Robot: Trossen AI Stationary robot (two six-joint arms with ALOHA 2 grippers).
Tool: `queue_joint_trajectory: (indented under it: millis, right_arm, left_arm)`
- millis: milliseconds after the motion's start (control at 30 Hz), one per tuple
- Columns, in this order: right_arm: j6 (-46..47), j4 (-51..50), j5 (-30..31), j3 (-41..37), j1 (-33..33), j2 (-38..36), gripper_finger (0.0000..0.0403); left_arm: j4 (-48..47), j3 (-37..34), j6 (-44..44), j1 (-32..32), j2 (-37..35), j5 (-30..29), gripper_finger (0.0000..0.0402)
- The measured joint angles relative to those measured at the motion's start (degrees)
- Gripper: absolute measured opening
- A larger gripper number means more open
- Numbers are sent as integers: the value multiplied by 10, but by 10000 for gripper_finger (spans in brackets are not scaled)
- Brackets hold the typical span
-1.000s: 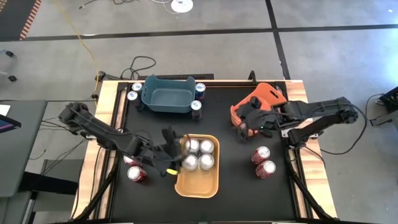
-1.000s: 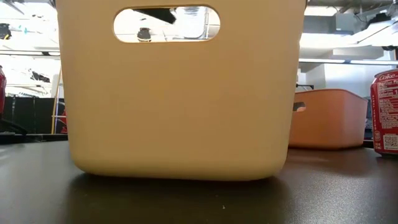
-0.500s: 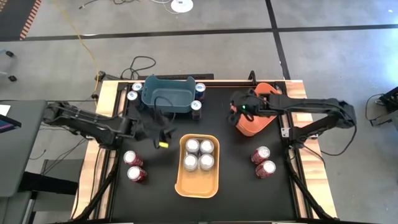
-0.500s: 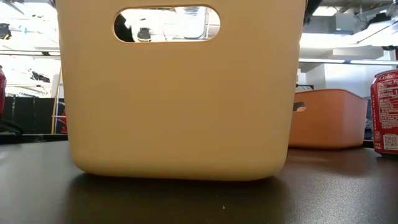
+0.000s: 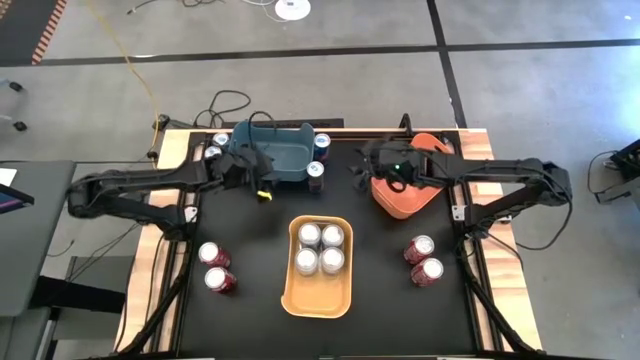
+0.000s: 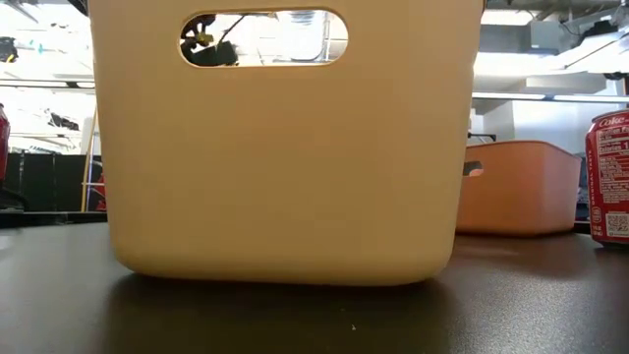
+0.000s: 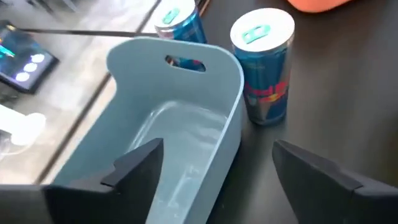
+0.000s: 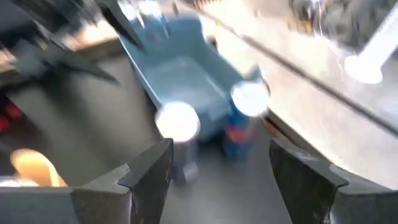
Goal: Sort soda cans
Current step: Adjust the blue bin
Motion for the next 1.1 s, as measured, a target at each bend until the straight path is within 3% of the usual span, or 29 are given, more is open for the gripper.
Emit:
queue_joint_trajectory:
  millis: [167,333,500,900,1100]
  right_arm:
    - [-45,69,3,1,4,2,281]
    - [-39,53,5,1,-14,2,281]
    - [-42,54,5,1,-36,6,281]
    - [-83,57,1,1,-94,24,281]
    - [-83,63,-1,1,-115,33,281]
  left_arm:
    - [-24,0,7,40,0,55,244]
    - [-24,0,6,68,0,57,201]
    - [-45,0,25,89,0,109,171]
    - [-48,0,67,103,0,115,160]
    - [-44,0,90,112,41,124,160]
